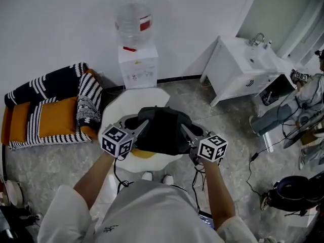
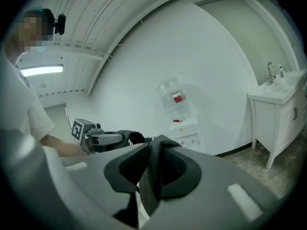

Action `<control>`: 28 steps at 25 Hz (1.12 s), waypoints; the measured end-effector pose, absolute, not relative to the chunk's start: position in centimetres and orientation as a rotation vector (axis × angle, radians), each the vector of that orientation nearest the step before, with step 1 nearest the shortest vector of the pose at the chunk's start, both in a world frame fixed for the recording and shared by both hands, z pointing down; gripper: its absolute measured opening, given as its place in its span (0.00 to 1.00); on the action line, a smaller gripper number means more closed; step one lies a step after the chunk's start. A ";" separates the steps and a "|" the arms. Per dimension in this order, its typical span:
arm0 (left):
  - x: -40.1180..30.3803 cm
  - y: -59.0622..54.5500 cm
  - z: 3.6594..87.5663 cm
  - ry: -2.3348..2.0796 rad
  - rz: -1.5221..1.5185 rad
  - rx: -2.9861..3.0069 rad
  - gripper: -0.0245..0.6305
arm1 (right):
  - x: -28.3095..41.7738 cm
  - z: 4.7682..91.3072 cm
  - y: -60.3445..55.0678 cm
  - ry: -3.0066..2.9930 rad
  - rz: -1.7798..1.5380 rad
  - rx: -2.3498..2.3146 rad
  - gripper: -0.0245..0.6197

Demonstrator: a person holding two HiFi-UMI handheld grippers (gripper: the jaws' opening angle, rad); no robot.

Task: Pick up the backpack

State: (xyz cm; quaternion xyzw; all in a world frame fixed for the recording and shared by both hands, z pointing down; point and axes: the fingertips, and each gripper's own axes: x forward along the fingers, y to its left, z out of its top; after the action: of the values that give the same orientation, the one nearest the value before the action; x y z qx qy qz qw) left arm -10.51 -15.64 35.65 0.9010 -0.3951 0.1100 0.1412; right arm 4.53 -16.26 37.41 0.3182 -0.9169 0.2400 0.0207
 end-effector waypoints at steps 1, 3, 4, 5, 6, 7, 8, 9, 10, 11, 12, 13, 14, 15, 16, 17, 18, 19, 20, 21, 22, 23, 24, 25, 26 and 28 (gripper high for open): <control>-10.3 -15.6 35.1 -1.149 0.305 2.604 0.15 | 4.7 36.9 -16.2 -2.853 0.739 0.982 0.13; -9.9 -15.2 34.2 -1.164 0.283 2.609 0.14 | 5.1 36.0 -15.9 -2.875 0.736 0.972 0.13; -9.8 -15.0 33.8 -1.172 0.274 2.614 0.14 | 5.3 35.6 -15.7 -2.889 0.734 0.965 0.13; -9.6 -14.9 33.4 -1.180 0.265 2.621 0.14 | 5.5 35.1 -15.6 -2.903 0.729 0.959 0.13; -9.5 -14.8 32.9 -1.186 0.257 2.629 0.14 | 5.6 34.6 -15.6 -2.916 0.721 0.954 0.13; -9.4 -14.8 32.4 -1.190 0.251 2.638 0.14 | 5.7 34.0 -15.6 -2.928 0.712 0.950 0.13; -9.3 -14.7 31.9 -1.192 0.244 2.647 0.14 | 5.9 33.5 -15.7 -2.939 0.704 0.947 0.13; -9.1 -14.6 31.4 -1.192 0.238 2.657 0.14 | 6.0 32.9 -15.7 -2.949 0.697 0.944 0.13; -9.0 -14.6 30.9 -1.192 0.231 2.667 0.14 | 6.2 32.3 -15.7 -2.958 0.688 0.942 0.13; -8.8 -14.5 30.4 -1.192 0.223 2.679 0.14 | 6.4 31.8 -15.7 -2.966 0.675 0.939 0.13; -8.6 -14.6 29.8 -1.192 0.213 2.691 0.14 | 6.6 31.1 -15.7 -2.975 0.657 0.936 0.13; -8.4 -14.6 29.2 -1.193 0.201 2.702 0.14 | 6.8 30.5 -15.8 -2.983 0.638 0.932 0.13; -8.3 -14.7 28.6 -1.193 0.189 2.713 0.14 | 7.0 29.9 -15.9 -2.990 0.621 0.929 0.13; -8.1 -14.8 28.0 -1.193 0.178 2.724 0.14 | 7.2 29.3 -16.0 -2.997 0.605 0.927 0.13; -8.0 -14.9 27.4 -1.192 0.170 2.737 0.14 | 7.3 28.7 -16.2 -3.005 0.590 0.926 0.14; -7.8 -15.0 26.8 -1.192 0.162 2.750 0.14 | 7.4 28.1 -16.4 -3.012 0.573 0.926 0.14; -7.7 -15.1 26.3 -1.192 0.156 2.763 0.14 | 7.6 27.6 -16.5 -3.021 0.555 0.927 0.14; -7.6 -15.2 25.8 -1.193 0.152 2.776 0.14 | 7.7 27.1 -16.6 -3.030 0.538 0.928 0.14; -7.4 -15.2 25.4 -1.194 0.149 2.788 0.14 | 7.9 26.6 -16.7 -3.039 0.525 0.930 0.14; -7.2 -15.3 24.9 -1.196 0.146 2.799 0.14 | 8.2 26.2 -16.8 -3.048 0.515 0.934 0.14; -7.0 -15.3 24.5 -1.199 0.142 2.809 0.14 | 8.4 25.8 -16.8 -3.057 0.508 0.937 0.14; -6.8 -15.5 24.0 -1.203 0.135 2.817 0.14 | 8.6 25.3 -16.9 -3.066 0.501 0.940 0.14; -6.7 -15.6 23.6 -1.208 0.125 2.824 0.14 | 8.7 24.9 -17.0 -3.073 0.493 0.941 0.14; -6.7 -15.9 23.1 -1.213 0.113 2.829 0.14 | 8.8 24.4 -17.2 -3.080 0.483 0.941 0.14; -6.7 -16.3 22.6 -1.219 0.101 2.835 0.14 | 8.8 24.0 -17.4 -3.086 0.471 0.941 0.14; -6.8 -17.1 21.7 -1.229 0.077 2.846 0.14 | 8.8 23.2 -17.9 -3.096 0.444 0.941 0.14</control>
State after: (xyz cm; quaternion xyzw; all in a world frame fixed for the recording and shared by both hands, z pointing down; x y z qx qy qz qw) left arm -6.76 -17.14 21.70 0.9176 -0.3961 0.0249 0.0202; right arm 8.78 -17.87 23.17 0.2876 -0.9460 0.1358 -0.0624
